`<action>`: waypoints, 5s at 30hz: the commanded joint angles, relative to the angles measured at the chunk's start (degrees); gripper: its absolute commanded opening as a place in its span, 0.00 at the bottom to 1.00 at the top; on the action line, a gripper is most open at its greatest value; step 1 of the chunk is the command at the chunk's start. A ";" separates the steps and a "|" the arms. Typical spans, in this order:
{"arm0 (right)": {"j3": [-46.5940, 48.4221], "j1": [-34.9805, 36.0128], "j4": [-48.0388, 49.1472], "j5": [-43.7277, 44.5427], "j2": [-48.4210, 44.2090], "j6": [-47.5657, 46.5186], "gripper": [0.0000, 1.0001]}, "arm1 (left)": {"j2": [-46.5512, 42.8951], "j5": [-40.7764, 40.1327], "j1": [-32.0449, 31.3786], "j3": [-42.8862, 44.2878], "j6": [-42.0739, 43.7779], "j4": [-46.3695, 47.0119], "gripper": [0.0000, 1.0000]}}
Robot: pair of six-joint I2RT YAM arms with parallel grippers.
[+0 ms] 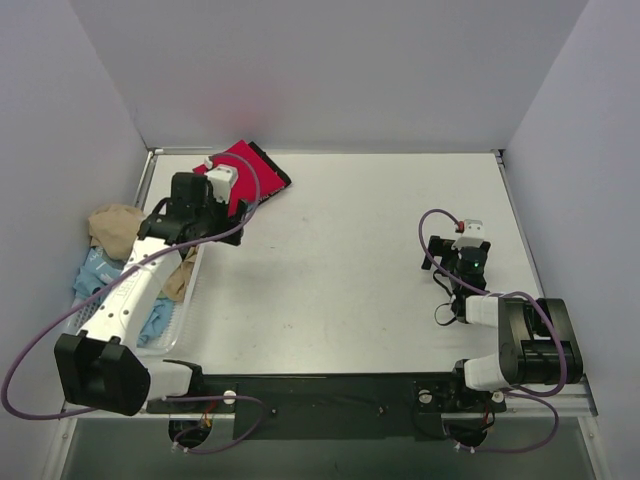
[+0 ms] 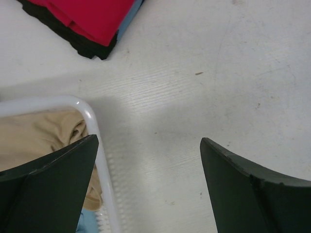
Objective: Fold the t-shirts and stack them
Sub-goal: Grab crumpled tshirt from bin with the left arm, then move the tshirt to the center of the board, then flatten out the tshirt
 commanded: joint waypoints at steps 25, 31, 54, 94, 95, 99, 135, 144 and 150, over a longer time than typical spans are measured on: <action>0.07 -0.24 3.63 -1.29 -0.51 -0.13 1.00 | 18.99 -17.99 21.04 -2.21 14.53 8.33 0.59; 0.07 -0.24 3.63 -1.29 -0.51 -0.04 1.00 | 15.14 -17.99 21.04 -0.37 15.40 7.18 0.00; 0.33 -0.50 3.37 -1.91 -0.68 0.31 1.00 | 13.71 9.87 7.65 82.38 16.54 -23.75 0.00; 33.03 42.19 -87.87 -4.28 -19.59 12.19 0.89 | 28.94 27.70 -9.91 43.70 13.02 -3.08 0.89; 32.85 46.39 -87.87 -4.46 -17.32 12.01 0.89 | 26.49 28.15 -7.72 42.11 16.17 -3.97 0.90; 34.16 54.41 -88.22 -4.99 -7.84 11.04 0.85 | 18.31 27.45 -4.46 30.33 27.59 -10.21 0.86; 53.38 16.14 -90.59 -26.43 -10.88 11.74 0.00 | 14.16 -1.35 -16.93 -17.17 47.78 -1.08 0.00; 89.78 -0.83 -92.17 -31.35 -5.26 16.21 0.00 | 11.77 0.11 -8.24 34.97 39.40 -19.84 0.00; 107.45 -2.35 -92.09 -28.56 -7.79 13.50 0.00 | 14.69 1.43 -7.44 65.10 40.72 -32.98 0.00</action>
